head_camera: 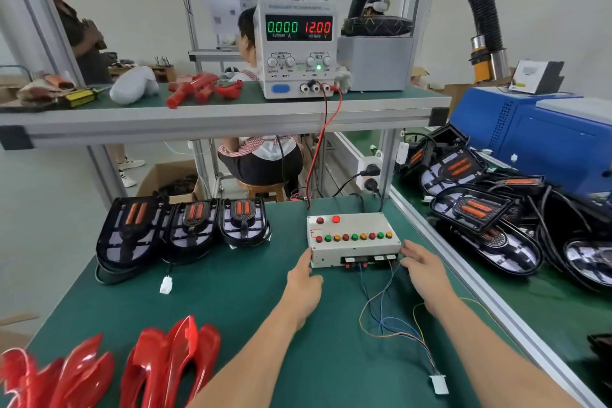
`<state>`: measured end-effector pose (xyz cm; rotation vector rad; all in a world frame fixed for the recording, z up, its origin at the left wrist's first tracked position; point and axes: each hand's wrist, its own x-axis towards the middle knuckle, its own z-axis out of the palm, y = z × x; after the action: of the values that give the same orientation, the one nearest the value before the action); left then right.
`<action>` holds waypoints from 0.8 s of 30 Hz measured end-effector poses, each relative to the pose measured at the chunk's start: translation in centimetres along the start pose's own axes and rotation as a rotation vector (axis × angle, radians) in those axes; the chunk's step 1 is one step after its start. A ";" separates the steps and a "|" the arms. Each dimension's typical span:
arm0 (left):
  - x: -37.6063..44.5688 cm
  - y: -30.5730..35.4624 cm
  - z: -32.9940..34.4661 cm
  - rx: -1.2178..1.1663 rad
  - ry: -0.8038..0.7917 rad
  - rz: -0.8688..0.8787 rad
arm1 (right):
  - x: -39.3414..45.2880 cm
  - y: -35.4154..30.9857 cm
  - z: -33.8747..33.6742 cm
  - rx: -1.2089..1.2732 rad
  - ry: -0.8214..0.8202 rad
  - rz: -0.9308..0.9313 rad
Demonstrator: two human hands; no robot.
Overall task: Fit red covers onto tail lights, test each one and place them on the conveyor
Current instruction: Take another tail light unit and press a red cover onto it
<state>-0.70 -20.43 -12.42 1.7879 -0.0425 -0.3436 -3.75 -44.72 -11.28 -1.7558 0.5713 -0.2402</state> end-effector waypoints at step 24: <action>-2.4 -0.4 -0.2 0.024 0.092 -0.001 | -2.0 0.5 -0.4 0.002 0.093 -0.027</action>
<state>-2.96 -19.61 -12.24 1.8250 0.0189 -0.2624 -5.77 -44.16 -11.41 -1.7584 0.6147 -0.3420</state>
